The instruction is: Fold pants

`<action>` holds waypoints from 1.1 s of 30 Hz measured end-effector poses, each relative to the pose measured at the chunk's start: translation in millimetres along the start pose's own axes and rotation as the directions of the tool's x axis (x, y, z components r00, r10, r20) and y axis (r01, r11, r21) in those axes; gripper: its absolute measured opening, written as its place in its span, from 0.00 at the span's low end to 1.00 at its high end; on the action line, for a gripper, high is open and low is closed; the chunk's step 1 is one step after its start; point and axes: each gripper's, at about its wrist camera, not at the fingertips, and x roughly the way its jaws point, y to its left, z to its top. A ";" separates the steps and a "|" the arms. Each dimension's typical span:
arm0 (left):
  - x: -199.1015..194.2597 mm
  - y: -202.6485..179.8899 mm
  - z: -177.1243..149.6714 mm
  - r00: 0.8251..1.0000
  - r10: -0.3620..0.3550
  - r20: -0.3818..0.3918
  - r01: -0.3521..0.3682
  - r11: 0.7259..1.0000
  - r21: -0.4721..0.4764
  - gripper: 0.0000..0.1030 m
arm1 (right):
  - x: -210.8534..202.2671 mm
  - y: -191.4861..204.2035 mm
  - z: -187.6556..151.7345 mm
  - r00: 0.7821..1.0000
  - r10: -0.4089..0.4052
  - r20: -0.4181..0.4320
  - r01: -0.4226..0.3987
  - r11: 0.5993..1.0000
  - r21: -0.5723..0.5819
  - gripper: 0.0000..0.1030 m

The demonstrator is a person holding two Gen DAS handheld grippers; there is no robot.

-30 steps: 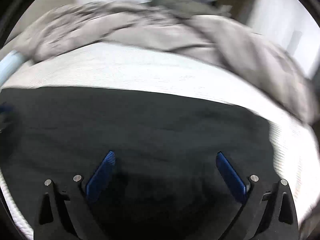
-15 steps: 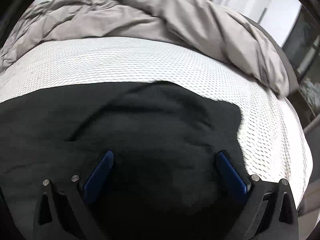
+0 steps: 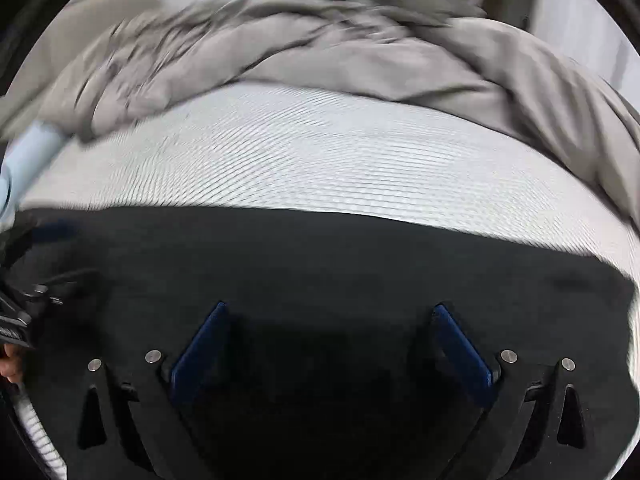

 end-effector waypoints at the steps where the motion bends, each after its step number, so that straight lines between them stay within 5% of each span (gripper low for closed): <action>1: 6.5 2.0 -1.6 1.000 -0.005 -0.015 0.005 1.000 -0.005 1.00 | 11.1 6.4 1.0 0.999 -0.015 -0.033 0.014 0.999 -0.040 0.99; 3: 6.5 9.2 0.0 0.999 -0.039 0.001 0.039 0.999 -0.021 1.00 | 17.2 -6.8 3.1 0.999 0.014 -0.045 -0.016 0.999 -0.034 0.99; 5: 4.8 17.9 -0.7 0.999 -0.044 -0.001 0.043 0.998 -0.042 1.00 | 11.3 -32.9 4.1 0.994 -0.098 -0.040 0.098 0.995 -0.022 0.99; 8: 2.1 27.9 -3.5 0.997 -0.080 0.004 0.081 0.993 -0.083 1.00 | 13.7 -103.9 -8.2 0.924 -0.374 -0.080 0.379 0.924 0.047 0.99; 9: 1.2 28.2 -5.2 0.996 -0.084 0.006 0.084 0.993 -0.086 1.00 | 12.8 -127.8 -14.4 0.914 -0.391 -0.107 0.401 0.910 0.107 0.99; 11: 2.2 22.0 -7.5 0.998 -0.063 0.000 0.063 0.996 -0.068 1.00 | 3.4 -167.2 -26.8 0.932 -0.343 -0.117 0.362 0.904 0.226 0.99; 13: 1.6 19.1 -9.1 0.999 -0.049 0.000 0.049 0.997 -0.057 1.00 | -0.8 -180.0 -29.9 0.888 -0.440 -0.135 0.460 0.862 0.212 0.99; 19: -31.6 19.0 -10.1 0.995 -0.068 0.068 0.072 0.996 -0.052 0.99 | -45.1 -158.0 -33.5 0.927 -0.374 -0.034 0.374 0.909 0.185 0.99; 22: -55.6 1.8 -25.5 0.985 -0.126 0.121 0.129 0.991 -0.017 0.99 | -66.1 -126.8 -47.4 0.970 -0.237 0.045 0.232 0.968 0.090 0.99; 24: -49.1 -11.3 -37.3 0.986 -0.149 0.074 0.148 0.989 0.015 0.99 | -49.9 -115.3 -52.8 0.993 -0.116 0.019 0.115 0.992 0.047 0.99; 27: -24.1 -18.4 -48.4 0.998 -0.063 -0.015 0.063 0.997 0.042 1.00 | -24.7 -111.4 -64.1 0.986 -0.155 -0.053 0.155 0.988 -0.005 0.99; 31: -24.6 -11.1 -48.5 0.996 -0.087 -0.006 0.087 0.996 0.004 1.00 | -38.8 -154.5 -78.1 0.982 -0.188 -0.027 0.190 0.974 0.125 0.96; 33: -25.0 -13.0 -51.7 0.997 -0.082 -0.006 0.082 0.997 0.003 1.00 | -39.9 -165.2 -89.7 0.938 -0.340 -0.063 0.345 0.931 0.118 0.96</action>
